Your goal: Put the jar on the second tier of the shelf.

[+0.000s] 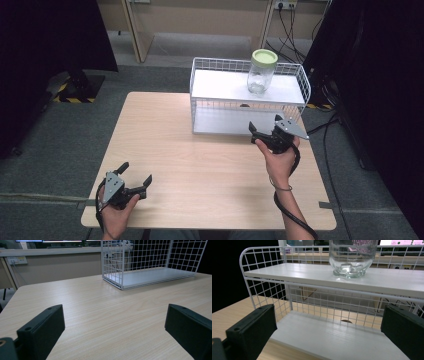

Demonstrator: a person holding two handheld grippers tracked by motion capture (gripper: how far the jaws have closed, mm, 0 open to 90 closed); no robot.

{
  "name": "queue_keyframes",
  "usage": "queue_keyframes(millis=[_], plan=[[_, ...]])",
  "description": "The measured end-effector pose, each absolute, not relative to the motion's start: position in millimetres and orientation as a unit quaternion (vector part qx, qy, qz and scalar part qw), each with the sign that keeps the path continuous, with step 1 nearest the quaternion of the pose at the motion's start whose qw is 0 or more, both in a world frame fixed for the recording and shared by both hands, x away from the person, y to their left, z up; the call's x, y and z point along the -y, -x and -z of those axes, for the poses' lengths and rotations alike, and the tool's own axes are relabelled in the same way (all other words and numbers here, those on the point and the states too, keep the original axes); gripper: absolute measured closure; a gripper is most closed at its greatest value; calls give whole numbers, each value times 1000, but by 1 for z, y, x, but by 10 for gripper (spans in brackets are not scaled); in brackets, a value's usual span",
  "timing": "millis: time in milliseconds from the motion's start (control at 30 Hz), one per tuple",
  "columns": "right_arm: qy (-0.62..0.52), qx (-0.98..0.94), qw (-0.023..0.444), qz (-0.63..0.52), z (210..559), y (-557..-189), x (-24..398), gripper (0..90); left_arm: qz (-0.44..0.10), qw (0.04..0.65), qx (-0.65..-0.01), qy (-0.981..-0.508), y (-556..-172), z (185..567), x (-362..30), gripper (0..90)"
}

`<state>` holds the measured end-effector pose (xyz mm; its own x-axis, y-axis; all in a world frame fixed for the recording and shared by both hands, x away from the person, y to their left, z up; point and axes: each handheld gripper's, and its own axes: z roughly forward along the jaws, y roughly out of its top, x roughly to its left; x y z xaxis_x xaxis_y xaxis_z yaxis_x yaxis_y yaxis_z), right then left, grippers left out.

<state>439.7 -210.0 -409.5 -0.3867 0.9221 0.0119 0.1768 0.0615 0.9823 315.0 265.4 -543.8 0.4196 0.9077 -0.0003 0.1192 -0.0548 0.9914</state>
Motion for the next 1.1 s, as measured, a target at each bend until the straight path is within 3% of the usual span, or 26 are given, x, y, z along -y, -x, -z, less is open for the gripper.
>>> queue_keyframes(millis=[1100], plan=[[-434, -652, 337, -522, 444, -406, 219, 3, -356, 555, -405, -634, -315, 544, -265, 22]])
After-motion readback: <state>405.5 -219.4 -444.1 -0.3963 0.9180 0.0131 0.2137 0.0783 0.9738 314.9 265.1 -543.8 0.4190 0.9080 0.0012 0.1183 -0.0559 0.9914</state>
